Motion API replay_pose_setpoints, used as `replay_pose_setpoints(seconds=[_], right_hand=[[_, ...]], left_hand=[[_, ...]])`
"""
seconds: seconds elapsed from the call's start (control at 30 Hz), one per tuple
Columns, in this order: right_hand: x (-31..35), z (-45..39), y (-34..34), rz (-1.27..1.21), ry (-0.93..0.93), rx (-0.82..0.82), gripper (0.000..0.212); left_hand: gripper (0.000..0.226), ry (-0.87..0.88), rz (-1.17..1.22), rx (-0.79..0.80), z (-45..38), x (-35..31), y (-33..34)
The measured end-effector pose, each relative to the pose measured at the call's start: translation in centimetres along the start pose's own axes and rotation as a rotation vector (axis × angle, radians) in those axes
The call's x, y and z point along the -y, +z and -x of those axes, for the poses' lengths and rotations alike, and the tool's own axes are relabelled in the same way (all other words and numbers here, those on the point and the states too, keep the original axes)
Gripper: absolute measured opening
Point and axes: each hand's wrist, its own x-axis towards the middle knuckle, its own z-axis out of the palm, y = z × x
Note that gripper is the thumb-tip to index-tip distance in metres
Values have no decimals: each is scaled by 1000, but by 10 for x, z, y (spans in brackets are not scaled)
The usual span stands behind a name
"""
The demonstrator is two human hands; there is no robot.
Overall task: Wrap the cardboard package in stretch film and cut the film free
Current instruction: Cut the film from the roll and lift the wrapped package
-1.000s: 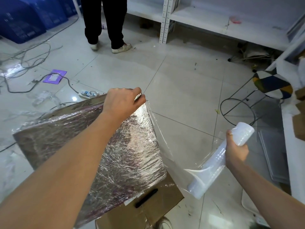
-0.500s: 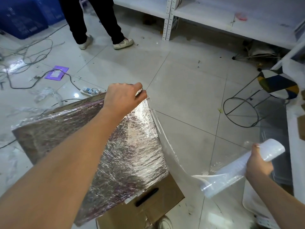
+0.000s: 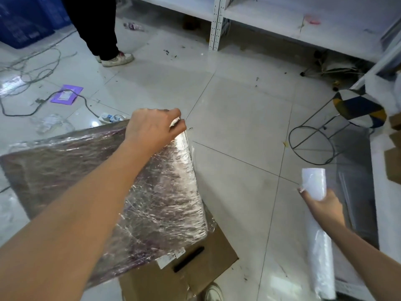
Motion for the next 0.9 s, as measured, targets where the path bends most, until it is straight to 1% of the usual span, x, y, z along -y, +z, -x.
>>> replay_pose_setpoints(seconds=[0.13,0.2,0.27,0.33,0.47,0.57,0.67,0.8,0.83,0.9], right_hand=[[2,11,29,15,-24,129,68],[1,17,44,10,-31,184,62],[2,26,60,-25,-35,219,52],[1,35,75,-78,-28,232,51],[-5,54,101,-134,-2,246,52],[-12,69,118,-160,45,273,55],[-21,84,133,-202,115,254,55],[-41,114,158,-261,240,233,59],[-47,123,165,-266,290,229,60],[-60,144,179,-282,383,230,57]], left_hand=[[34,35,-14,-10,10,0,-2],[42,47,-30,-40,10,-4,0],[42,41,-11,-37,10,-1,1],[38,24,15,-17,12,2,0],[39,23,12,-20,12,0,-1],[40,19,22,1,10,-1,-1],[41,16,17,9,10,3,-2],[54,23,7,-60,10,1,2],[55,27,12,-87,10,1,4],[49,28,14,-114,12,3,5]])
